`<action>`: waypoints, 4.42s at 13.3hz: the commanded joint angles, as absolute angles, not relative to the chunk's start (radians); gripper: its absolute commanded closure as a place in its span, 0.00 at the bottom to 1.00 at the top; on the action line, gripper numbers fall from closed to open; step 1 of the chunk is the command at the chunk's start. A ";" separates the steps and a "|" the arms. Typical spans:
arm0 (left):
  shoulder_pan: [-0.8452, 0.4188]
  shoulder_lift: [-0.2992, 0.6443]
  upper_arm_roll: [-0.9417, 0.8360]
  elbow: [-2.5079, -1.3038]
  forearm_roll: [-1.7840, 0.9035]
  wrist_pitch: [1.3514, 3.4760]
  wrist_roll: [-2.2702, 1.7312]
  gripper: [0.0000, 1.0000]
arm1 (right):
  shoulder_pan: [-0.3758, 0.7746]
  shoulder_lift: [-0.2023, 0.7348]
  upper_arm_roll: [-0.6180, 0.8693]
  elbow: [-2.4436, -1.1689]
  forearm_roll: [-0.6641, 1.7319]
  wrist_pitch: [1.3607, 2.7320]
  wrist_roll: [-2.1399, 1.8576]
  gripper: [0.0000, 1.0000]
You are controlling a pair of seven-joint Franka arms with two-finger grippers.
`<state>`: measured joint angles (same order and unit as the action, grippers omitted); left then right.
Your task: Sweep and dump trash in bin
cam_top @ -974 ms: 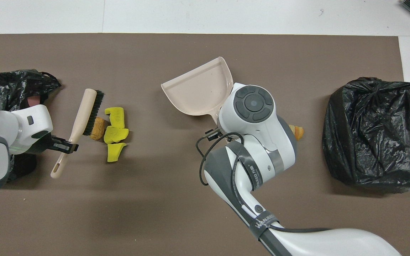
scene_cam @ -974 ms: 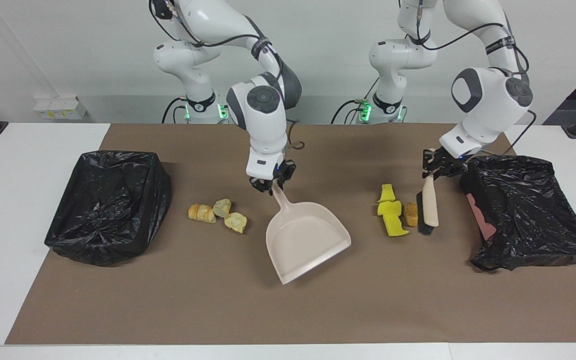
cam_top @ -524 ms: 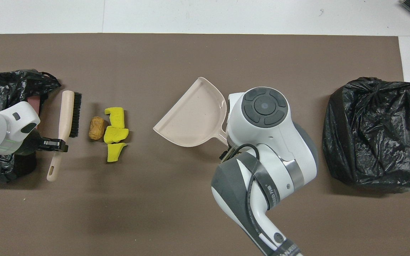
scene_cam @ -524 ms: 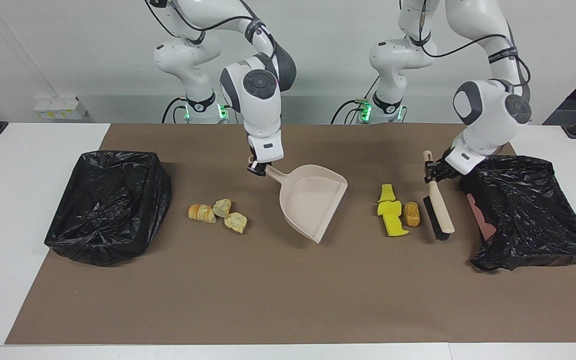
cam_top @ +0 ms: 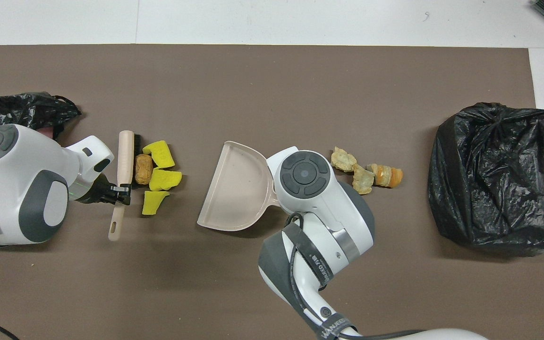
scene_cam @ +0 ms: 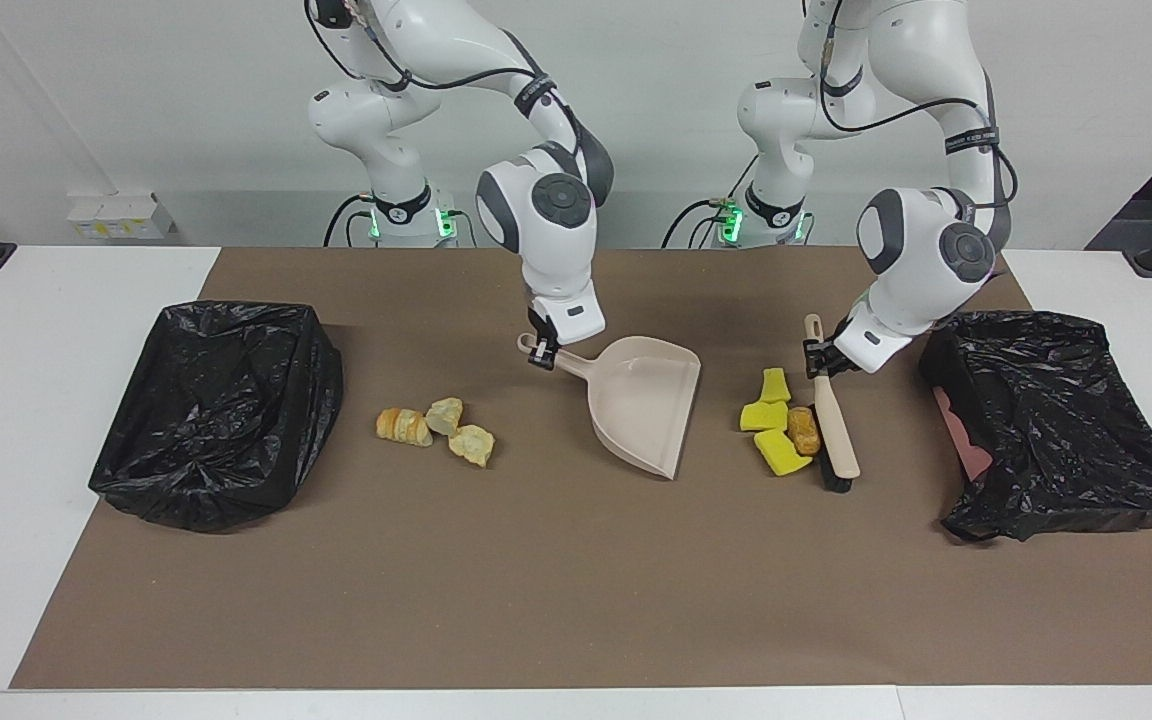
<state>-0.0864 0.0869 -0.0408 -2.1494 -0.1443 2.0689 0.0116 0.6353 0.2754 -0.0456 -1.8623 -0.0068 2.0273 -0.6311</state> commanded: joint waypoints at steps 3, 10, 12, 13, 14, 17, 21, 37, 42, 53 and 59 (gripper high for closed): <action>-0.210 0.084 -0.032 -2.154 -0.191 2.068 -0.008 1.00 | 0.652 0.293 -0.043 -1.870 -0.034 2.059 -0.601 1.00; -0.451 0.087 -0.044 -2.154 -0.337 2.105 -0.110 1.00 | 0.652 0.293 -0.043 -1.871 -0.038 2.059 -0.581 1.00; -0.451 0.083 -0.064 -2.145 -0.337 2.099 -0.123 1.00 | 0.652 0.293 -0.043 -1.871 -0.038 2.059 -0.581 1.00; -0.443 0.075 -0.064 -2.140 -0.336 2.088 -0.124 1.00 | 0.652 0.293 -0.043 -1.871 -0.038 2.059 -0.580 1.00; -0.439 0.051 -0.058 -2.138 -0.333 2.063 -0.124 1.00 | 0.652 0.293 -0.043 -1.871 -0.038 2.059 -0.581 1.00; -0.342 0.005 -0.051 -2.131 -0.299 2.002 -0.123 1.00 | 0.652 0.293 -0.043 -1.871 -0.038 2.059 -0.581 1.00; -0.197 -0.052 -0.051 -2.131 -0.207 1.941 -0.124 1.00 | 0.652 0.288 -0.043 -1.871 -0.038 2.034 -0.539 1.00; -0.452 -0.055 -0.063 -2.401 -0.312 2.291 -0.369 1.00 | 0.621 0.259 -0.046 -1.879 -0.041 1.968 -0.511 1.00; -0.543 0.013 -0.063 -2.243 -0.351 2.258 -0.368 1.00 | 0.621 0.259 -0.044 -1.879 -0.041 1.968 -0.511 1.00; -0.330 0.267 -0.054 -1.833 -0.144 2.135 -0.149 1.00 | 0.611 0.262 -0.048 -1.859 -0.041 1.951 -0.442 1.00; -0.354 0.440 -0.061 -1.730 -0.049 2.152 -0.040 1.00 | 0.603 0.261 -0.048 -1.871 -0.073 1.986 -0.478 1.00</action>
